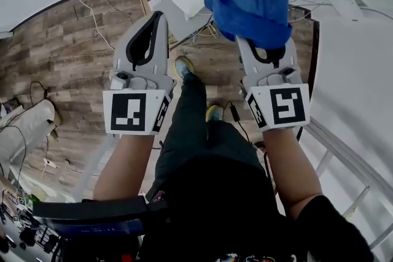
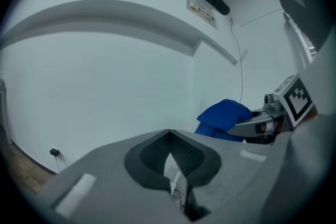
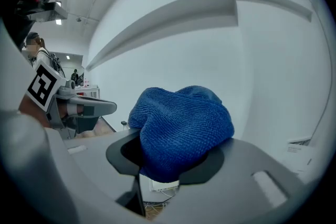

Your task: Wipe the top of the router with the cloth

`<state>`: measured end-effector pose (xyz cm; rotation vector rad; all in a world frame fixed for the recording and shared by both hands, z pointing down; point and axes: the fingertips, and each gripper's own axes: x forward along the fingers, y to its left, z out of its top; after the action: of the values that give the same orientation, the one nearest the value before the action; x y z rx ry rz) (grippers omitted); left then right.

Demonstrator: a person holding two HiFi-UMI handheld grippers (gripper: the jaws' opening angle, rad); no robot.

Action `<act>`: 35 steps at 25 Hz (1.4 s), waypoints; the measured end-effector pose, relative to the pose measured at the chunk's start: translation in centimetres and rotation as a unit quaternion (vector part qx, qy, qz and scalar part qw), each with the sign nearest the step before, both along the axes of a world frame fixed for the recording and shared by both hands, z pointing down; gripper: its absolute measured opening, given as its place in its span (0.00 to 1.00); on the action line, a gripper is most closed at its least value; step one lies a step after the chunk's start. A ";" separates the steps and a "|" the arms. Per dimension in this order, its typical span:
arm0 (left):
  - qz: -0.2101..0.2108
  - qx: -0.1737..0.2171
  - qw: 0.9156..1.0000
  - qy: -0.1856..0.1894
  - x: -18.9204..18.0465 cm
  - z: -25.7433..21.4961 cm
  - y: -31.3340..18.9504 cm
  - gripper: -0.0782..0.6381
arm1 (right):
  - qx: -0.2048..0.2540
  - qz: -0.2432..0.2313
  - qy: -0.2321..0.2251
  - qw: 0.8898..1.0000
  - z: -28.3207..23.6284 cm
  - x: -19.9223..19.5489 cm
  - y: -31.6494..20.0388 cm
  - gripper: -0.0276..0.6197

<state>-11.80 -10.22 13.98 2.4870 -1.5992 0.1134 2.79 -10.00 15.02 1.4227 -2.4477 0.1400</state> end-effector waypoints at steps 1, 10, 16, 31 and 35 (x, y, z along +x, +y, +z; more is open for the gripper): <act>-0.005 0.008 1.000 0.003 0.1 -1.1 2.2 0.11 | 0.009 -0.001 0.001 1.000 -1.2 0.5 1.7 0.30; -0.050 0.096 0.994 0.006 4.1 -9.9 29.5 0.11 | 0.146 -0.008 -0.023 0.989 -13.5 7.0 27.2 0.30; -0.015 0.096 0.995 -0.014 6.9 -16.3 50.2 0.11 | 0.098 -0.006 -0.050 0.994 -16.2 9.3 51.4 0.30; -0.024 0.078 0.996 -0.046 0.1 -15.9 56.1 0.11 | 0.090 0.003 -0.083 0.992 -15.2 0.7 57.1 0.30; -0.014 0.088 0.996 -0.033 -5.1 -18.1 60.9 0.11 | 0.096 0.009 -0.067 0.993 -17.6 -5.2 62.3 0.30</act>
<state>-16.92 50.63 -4.12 2.6145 -1.7390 0.0530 -2.43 52.34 -2.53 1.5611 -2.6169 0.0040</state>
